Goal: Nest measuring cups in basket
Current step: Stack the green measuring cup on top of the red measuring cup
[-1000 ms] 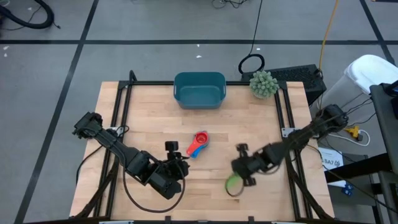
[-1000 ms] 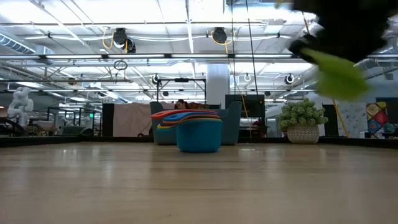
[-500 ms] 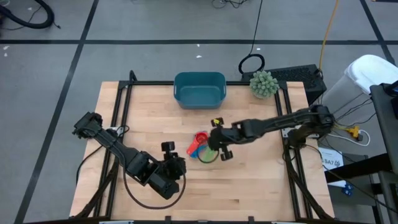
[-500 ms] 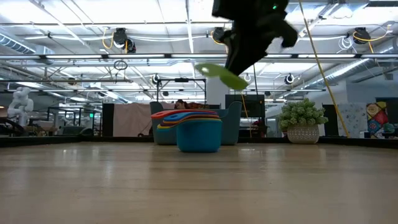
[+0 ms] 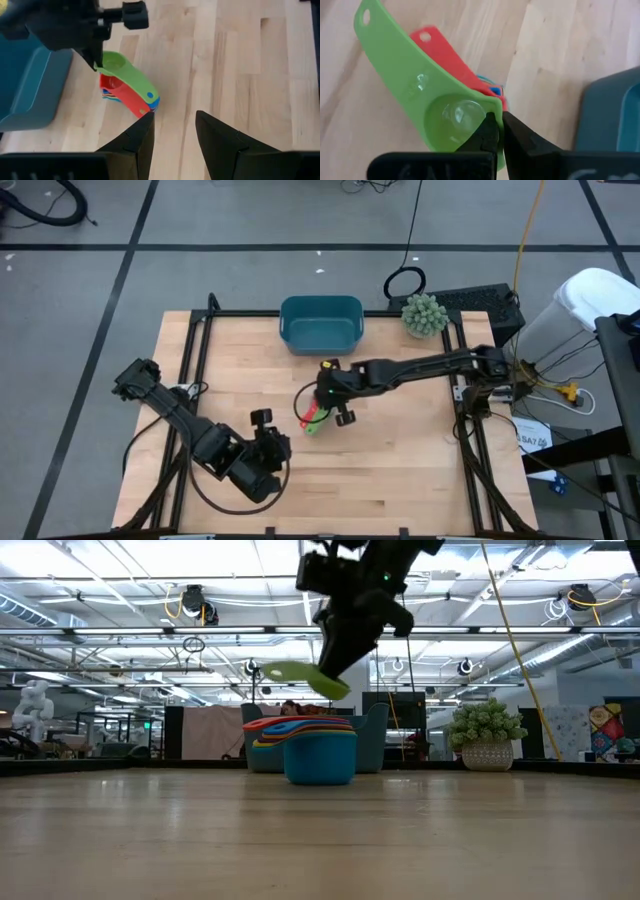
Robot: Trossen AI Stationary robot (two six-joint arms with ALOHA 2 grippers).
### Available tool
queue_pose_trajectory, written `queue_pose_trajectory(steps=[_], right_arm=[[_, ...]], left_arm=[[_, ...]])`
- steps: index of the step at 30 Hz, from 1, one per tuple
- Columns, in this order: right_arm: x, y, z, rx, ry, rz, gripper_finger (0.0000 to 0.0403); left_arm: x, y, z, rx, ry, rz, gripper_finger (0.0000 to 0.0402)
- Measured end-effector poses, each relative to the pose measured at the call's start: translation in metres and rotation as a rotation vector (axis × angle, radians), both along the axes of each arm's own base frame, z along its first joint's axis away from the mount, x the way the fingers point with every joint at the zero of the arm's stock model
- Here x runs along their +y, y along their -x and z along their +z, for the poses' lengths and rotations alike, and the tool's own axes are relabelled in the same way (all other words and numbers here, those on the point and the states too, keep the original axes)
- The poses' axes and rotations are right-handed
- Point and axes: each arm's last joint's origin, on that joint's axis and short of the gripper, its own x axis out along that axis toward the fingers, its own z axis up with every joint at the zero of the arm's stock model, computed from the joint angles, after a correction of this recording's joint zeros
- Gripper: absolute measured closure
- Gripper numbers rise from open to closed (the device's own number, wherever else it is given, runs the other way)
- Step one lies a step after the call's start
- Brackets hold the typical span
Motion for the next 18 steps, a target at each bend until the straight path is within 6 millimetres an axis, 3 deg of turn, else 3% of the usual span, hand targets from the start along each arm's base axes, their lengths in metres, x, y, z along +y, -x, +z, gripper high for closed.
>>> queue_pose_trajectory(steps=[18], right_arm=[[-0.019,-0.004,-0.009,-0.028,-0.080,-0.069,0.0403]], left_arm=[[0.004,-0.003,0.001,-0.036,-0.013,0.050,0.0254]])
